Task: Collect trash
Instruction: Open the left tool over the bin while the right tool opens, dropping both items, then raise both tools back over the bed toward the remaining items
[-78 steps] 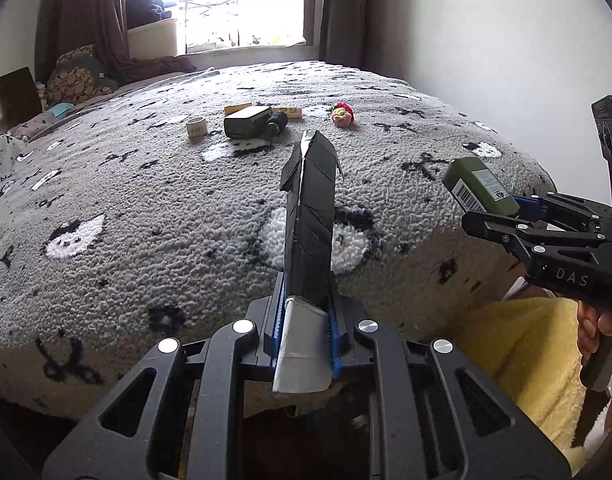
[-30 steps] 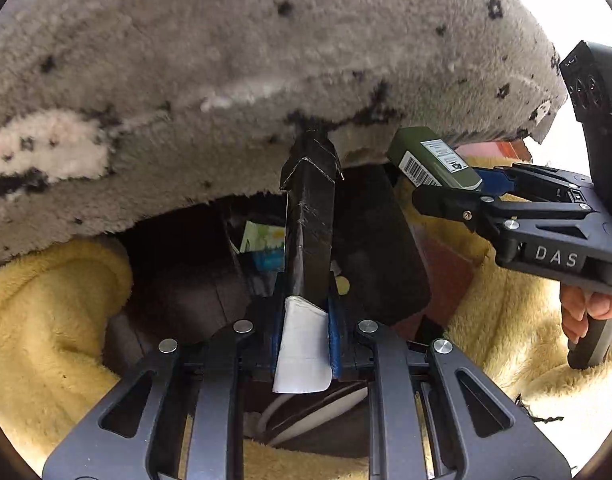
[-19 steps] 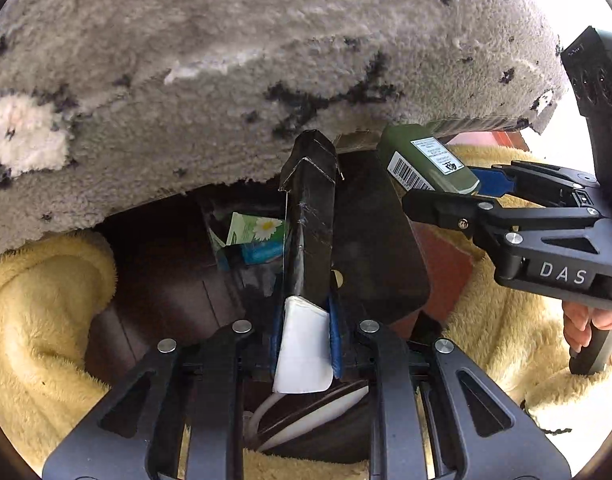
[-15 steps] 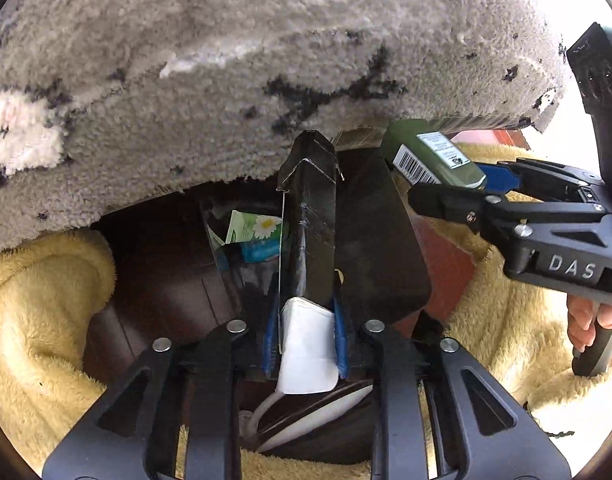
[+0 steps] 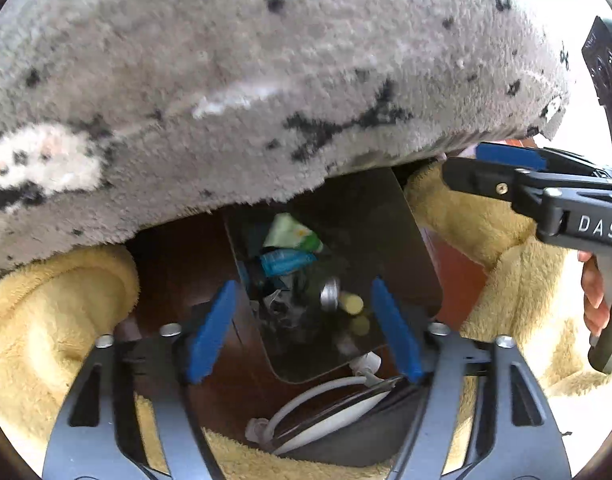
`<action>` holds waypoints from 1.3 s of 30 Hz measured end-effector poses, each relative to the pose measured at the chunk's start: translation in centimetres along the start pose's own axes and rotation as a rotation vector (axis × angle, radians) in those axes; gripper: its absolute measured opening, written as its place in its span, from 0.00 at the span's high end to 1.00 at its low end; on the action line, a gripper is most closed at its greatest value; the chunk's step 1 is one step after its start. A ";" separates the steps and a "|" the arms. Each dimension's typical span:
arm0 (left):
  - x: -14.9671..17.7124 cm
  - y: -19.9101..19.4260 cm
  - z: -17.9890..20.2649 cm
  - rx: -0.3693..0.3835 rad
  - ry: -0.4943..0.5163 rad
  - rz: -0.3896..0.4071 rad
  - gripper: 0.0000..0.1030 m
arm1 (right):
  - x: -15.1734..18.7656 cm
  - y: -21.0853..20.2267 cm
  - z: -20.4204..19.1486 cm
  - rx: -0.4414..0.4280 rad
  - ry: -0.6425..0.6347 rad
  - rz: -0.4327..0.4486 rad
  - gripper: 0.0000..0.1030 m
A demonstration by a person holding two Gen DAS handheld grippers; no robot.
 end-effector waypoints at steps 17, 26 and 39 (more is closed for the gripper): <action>-7.7 -13.4 -2.7 -0.180 0.066 0.297 0.13 | -6.8 -13.3 -1.4 0.159 -0.126 0.400 0.11; -13.6 -18.2 -5.4 -0.266 0.063 0.401 0.13 | -12.5 -16.2 -2.2 0.110 -0.098 0.497 0.08; -20.5 -15.3 -11.3 -0.281 0.007 0.372 0.13 | -23.9 -11.2 1.2 0.151 0.012 0.429 0.07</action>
Point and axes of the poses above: each gripper's, at about its wrist camera, not at the fingertips, and y roughly the way its jaws point, z to its right, x to its underside, the point moved 10 cm from there along y, roughly the way its jaws point, and after that the axes turned 10 degrees about y, right-handed, at the moved point
